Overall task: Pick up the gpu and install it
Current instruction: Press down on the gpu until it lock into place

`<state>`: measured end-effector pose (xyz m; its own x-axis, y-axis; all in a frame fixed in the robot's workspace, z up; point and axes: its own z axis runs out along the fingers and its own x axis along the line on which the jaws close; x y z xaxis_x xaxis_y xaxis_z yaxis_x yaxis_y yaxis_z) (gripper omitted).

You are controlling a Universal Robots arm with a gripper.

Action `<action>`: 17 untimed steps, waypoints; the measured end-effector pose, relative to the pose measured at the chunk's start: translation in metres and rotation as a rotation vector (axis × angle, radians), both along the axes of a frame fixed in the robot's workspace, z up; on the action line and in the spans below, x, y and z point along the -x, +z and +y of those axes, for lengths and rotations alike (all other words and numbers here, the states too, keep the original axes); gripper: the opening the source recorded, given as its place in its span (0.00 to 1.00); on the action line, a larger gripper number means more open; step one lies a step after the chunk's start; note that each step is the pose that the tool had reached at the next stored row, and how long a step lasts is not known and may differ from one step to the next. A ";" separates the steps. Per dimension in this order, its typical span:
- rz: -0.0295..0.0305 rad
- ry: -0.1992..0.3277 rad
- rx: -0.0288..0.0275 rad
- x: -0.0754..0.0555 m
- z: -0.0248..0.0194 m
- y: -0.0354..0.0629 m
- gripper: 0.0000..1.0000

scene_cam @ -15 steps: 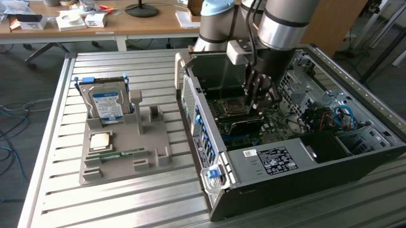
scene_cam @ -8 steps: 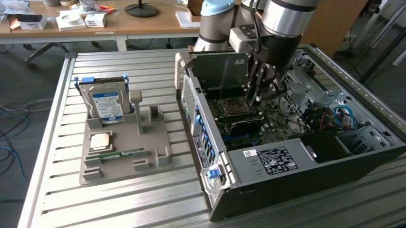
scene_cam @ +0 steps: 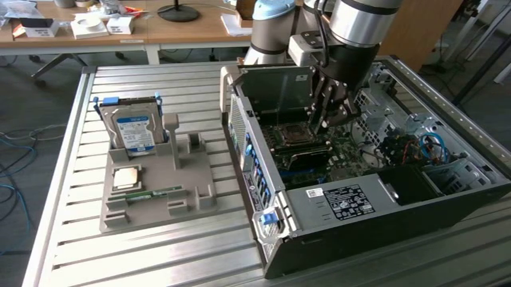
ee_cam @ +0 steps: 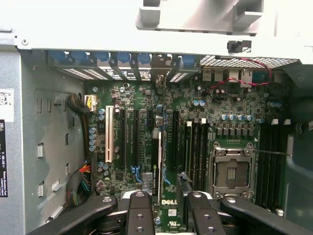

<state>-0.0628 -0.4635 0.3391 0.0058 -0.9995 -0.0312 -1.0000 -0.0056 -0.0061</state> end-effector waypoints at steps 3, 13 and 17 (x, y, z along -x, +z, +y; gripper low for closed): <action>0.0000 0.000 -0.0001 0.000 0.0000 0.0000 0.33; 0.0000 0.000 -0.0001 0.000 0.0000 0.0000 0.25; 0.0000 0.000 -0.0001 0.000 0.0000 0.0000 0.11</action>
<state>-0.0628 -0.4635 0.3391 0.0059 -0.9995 -0.0313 -1.0000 -0.0057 -0.0061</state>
